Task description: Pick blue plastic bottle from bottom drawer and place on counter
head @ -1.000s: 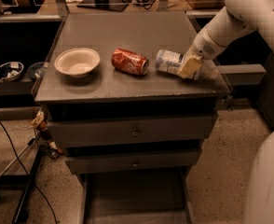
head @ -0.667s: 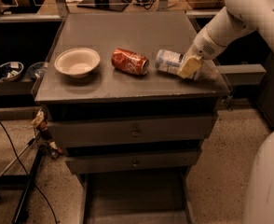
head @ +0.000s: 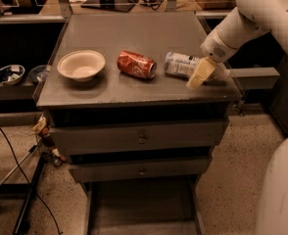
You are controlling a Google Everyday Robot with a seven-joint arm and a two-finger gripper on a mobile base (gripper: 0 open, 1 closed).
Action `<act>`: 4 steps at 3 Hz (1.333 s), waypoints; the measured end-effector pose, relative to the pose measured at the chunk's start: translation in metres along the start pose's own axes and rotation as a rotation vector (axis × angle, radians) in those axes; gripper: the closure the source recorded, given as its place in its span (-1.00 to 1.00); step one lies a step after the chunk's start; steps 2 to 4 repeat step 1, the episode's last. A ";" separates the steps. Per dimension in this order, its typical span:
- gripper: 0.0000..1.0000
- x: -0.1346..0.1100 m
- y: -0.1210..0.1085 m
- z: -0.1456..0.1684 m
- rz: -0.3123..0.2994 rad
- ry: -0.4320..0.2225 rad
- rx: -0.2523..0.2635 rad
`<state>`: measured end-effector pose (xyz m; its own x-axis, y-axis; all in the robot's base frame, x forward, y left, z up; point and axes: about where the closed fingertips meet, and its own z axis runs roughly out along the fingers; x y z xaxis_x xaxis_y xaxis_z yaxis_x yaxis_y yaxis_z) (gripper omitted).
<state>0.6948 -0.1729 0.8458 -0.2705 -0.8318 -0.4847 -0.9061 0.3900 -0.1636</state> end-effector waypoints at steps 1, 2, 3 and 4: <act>-1.00 0.000 0.000 0.000 0.000 0.000 0.000; -1.00 0.000 0.000 0.000 0.000 0.000 0.000; -1.00 0.000 0.000 0.000 0.000 0.000 0.000; -1.00 0.000 0.000 0.000 0.000 0.000 0.000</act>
Offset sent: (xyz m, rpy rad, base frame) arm 0.0000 0.0000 0.0000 0.0000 0.0000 0.0000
